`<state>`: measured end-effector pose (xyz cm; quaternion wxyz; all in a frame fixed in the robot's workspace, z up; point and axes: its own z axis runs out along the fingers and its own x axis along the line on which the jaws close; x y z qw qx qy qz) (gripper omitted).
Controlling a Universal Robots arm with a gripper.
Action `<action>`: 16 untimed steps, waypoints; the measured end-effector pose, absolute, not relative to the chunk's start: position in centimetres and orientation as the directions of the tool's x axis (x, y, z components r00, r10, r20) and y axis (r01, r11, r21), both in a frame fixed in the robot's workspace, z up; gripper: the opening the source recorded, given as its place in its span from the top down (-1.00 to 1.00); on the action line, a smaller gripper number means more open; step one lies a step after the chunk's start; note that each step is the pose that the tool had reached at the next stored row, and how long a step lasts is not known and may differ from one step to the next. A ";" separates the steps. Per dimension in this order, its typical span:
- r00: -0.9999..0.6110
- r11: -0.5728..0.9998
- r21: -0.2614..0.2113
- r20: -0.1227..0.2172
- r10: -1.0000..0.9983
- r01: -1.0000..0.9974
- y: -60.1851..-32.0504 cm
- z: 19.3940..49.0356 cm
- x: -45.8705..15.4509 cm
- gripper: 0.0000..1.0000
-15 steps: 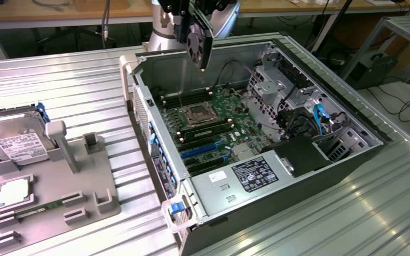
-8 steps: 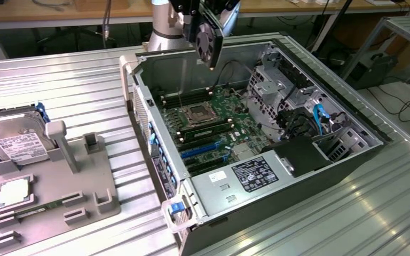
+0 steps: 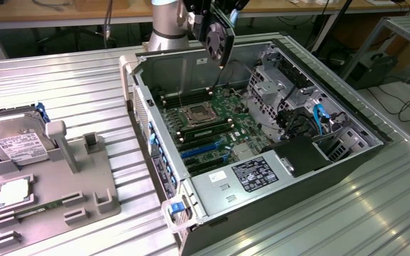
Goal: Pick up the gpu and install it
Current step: 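Pick up the gpu and move the gpu toward the slot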
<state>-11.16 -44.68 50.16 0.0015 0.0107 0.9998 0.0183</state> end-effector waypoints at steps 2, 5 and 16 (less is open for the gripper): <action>-1.000 0.999 0.037 -0.003 0.022 0.021 -44.7 50.2 -10.8 0.44; -1.000 0.999 0.037 -0.003 0.022 0.021 -44.7 50.2 -10.2 0.44; -1.000 0.999 0.037 -0.003 0.022 0.021 -44.7 50.0 -7.9 0.44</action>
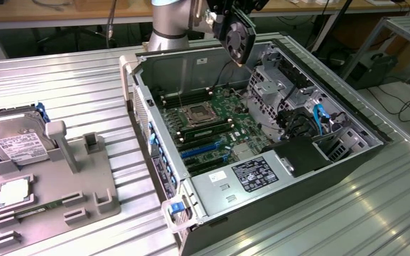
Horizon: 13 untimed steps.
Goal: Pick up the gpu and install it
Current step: 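Pick up the gpu and move the gpu toward the slot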
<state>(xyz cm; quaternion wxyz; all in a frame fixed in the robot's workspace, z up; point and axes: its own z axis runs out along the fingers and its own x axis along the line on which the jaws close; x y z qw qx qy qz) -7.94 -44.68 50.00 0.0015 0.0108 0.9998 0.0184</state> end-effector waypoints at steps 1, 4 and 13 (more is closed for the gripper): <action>-1.000 0.999 0.037 -0.003 0.022 0.021 -44.7 50.0 -7.7 0.44; -1.000 0.999 0.037 -0.003 0.022 0.021 -44.7 49.9 -7.1 0.44; -1.000 0.999 0.037 -0.003 0.022 0.021 -44.7 49.7 -4.1 0.44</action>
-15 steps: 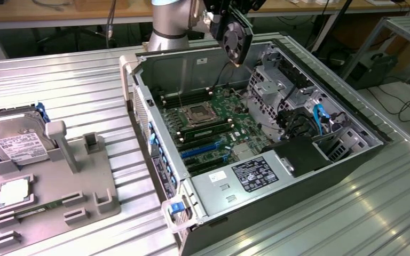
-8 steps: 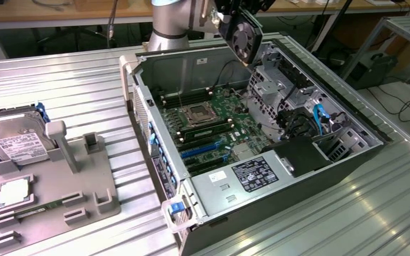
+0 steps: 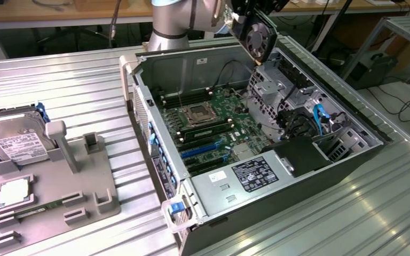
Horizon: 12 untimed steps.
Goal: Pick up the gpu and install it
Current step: 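Pick up the gpu and move the gpu toward the slot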
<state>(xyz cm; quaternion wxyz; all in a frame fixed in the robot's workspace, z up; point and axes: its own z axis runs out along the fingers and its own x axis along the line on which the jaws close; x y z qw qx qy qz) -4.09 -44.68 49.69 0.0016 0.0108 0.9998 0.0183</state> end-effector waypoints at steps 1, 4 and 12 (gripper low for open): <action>-1.000 0.999 0.037 -0.003 0.022 0.021 -44.7 49.7 -3.7 0.44; -1.000 0.999 0.037 -0.003 0.022 0.021 -44.7 49.6 -2.5 0.44; -1.000 0.999 0.037 -0.003 0.022 0.021 -44.7 49.4 -1.3 0.44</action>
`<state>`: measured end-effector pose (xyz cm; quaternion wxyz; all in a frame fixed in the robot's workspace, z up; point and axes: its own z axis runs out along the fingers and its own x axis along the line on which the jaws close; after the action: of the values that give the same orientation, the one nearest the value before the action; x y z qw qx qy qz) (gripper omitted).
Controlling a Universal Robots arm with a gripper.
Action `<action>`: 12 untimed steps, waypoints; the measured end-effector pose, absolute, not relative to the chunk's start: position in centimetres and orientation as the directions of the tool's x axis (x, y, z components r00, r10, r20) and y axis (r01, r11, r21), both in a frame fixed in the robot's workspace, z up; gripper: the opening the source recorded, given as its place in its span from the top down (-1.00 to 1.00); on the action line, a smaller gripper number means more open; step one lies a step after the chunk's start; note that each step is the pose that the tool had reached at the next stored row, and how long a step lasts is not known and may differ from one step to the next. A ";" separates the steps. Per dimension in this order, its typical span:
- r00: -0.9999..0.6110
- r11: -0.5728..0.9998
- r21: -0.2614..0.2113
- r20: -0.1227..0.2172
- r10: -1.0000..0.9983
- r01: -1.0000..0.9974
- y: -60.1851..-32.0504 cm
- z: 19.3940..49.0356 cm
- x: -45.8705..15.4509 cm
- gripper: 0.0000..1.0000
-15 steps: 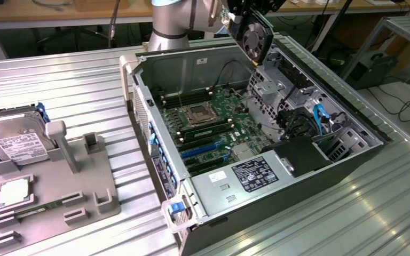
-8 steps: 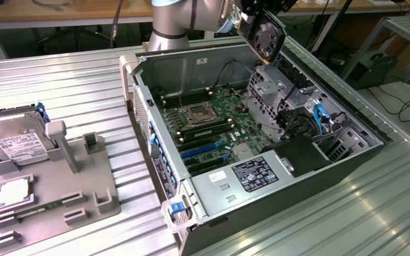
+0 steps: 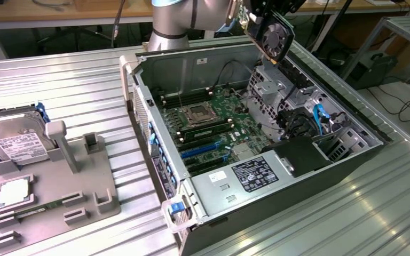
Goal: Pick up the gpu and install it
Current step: 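Pick up the gpu and move the gpu toward the slot, then insert the gpu into the slot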
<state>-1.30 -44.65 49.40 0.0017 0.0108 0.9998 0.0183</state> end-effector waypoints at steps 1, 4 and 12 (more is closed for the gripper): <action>-1.000 0.999 0.037 -0.003 0.022 0.021 -44.7 49.4 -1.3 0.44; -1.000 0.999 0.037 -0.003 0.022 0.021 -44.7 49.4 -1.3 0.44; -1.000 0.999 0.037 -0.003 0.020 0.020 -44.7 49.4 -1.3 0.44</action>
<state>-1.30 -44.65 49.40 0.0017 0.0100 0.9998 0.0183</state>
